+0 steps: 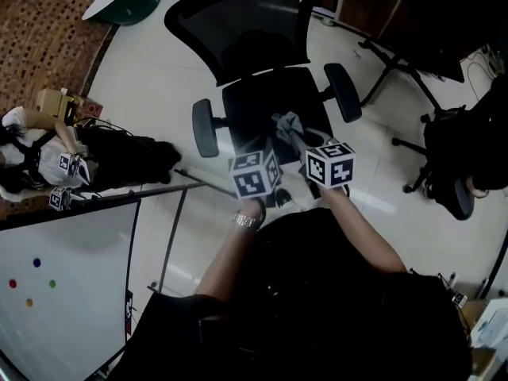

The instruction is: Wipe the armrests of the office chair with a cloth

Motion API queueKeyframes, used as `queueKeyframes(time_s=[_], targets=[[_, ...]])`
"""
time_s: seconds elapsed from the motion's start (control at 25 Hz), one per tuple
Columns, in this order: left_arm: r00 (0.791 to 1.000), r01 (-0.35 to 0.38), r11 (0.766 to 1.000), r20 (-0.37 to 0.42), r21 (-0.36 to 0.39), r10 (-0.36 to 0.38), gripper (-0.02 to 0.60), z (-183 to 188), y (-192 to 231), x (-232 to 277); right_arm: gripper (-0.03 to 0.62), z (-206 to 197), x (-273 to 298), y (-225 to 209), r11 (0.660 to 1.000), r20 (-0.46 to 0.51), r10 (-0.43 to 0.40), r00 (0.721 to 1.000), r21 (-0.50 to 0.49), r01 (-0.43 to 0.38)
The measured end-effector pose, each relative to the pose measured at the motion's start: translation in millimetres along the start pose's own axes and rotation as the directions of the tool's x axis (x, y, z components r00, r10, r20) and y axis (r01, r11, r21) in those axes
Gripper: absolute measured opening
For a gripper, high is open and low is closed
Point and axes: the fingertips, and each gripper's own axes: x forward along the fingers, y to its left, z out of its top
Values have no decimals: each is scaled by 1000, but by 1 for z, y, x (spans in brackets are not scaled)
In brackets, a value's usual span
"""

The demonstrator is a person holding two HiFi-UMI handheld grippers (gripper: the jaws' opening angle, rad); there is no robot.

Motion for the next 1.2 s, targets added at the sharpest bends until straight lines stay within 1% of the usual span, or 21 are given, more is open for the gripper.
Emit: queueKeyframes(time_s=[0.08, 0.24, 0.36, 0.52, 0.8, 1.0, 1.2], targets=[[1000, 8, 1000, 7, -3, -8, 18, 1, 6, -7, 44, -11, -4, 7, 999, -31, -30, 999, -28, 29], [999, 5, 1000, 54, -3, -5, 18, 22, 16, -16, 44, 7, -9, -2, 995, 4, -94, 996, -15, 94], [998, 17, 1000, 61, -4, -16, 17, 26, 13, -14, 44, 17, -10, -6, 993, 13, -118, 993, -24, 118], [998, 28, 1000, 60, 5, -28, 18, 27, 4, -7, 44, 25, -9, -5, 991, 10, -113, 994, -72, 114], [996, 47, 999, 72, 5, -47, 18, 36, -14, 9, 44, 35, -9, -11, 993, 19, -77, 997, -85, 78], [996, 56, 998, 63, 17, -57, 18, 35, -23, 15, 44, 34, -11, -15, 995, 17, -56, 998, -77, 57], [997, 48, 999, 59, 21, -49, 18, 31, -26, 17, 44, 36, -13, -21, 997, 27, -40, 999, -66, 42]])
